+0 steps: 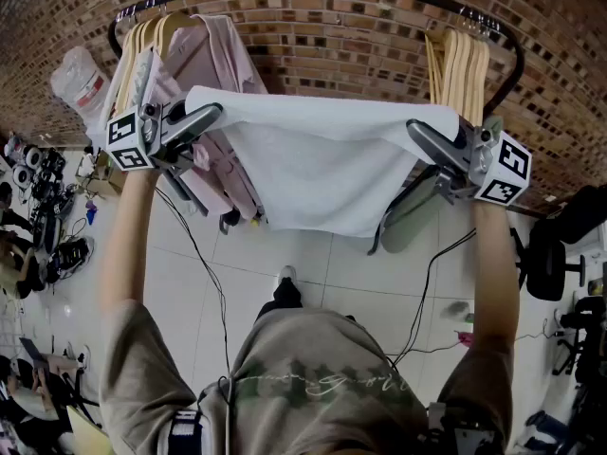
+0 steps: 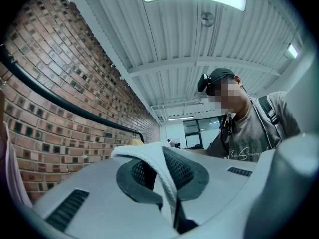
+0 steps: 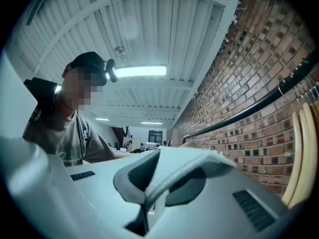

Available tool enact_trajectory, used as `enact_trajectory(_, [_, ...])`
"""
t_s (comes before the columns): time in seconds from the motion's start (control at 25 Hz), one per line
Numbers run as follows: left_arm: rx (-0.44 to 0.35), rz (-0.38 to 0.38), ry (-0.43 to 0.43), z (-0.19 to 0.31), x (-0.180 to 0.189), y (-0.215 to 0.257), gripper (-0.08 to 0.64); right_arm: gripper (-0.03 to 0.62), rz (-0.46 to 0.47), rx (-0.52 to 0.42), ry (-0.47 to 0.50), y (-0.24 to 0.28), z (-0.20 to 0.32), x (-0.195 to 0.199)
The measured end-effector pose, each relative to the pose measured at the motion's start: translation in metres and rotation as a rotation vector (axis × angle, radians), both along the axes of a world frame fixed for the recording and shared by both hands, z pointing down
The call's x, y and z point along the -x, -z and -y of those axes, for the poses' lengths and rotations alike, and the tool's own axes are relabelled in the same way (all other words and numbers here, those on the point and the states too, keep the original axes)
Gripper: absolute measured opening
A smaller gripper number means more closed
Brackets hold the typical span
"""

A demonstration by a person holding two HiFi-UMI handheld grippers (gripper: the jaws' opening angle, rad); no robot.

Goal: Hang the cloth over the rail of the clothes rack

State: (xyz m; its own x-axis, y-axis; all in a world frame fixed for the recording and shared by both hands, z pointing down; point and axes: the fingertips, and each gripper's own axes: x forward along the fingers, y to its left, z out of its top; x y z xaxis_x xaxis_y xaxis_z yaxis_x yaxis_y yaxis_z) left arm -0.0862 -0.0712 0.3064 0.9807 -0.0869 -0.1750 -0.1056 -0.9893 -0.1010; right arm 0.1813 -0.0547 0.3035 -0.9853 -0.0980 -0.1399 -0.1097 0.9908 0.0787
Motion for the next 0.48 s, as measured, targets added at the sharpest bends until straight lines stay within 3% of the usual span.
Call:
enact_trajectory(0.32, [0.028, -0.026, -0.065, 0.027, 0.014, 0.011, 0.017, 0.018, -0.052, 0.146, -0.1, -0.002, -0.002, 0.016])
enact_trajectory(0.48, [0.019, -0.021, -0.121, 0.046, 0.019, 0.014, 0.017, 0.018, -0.034, 0.246, -0.134, 0.004, 0.003, 0.024])
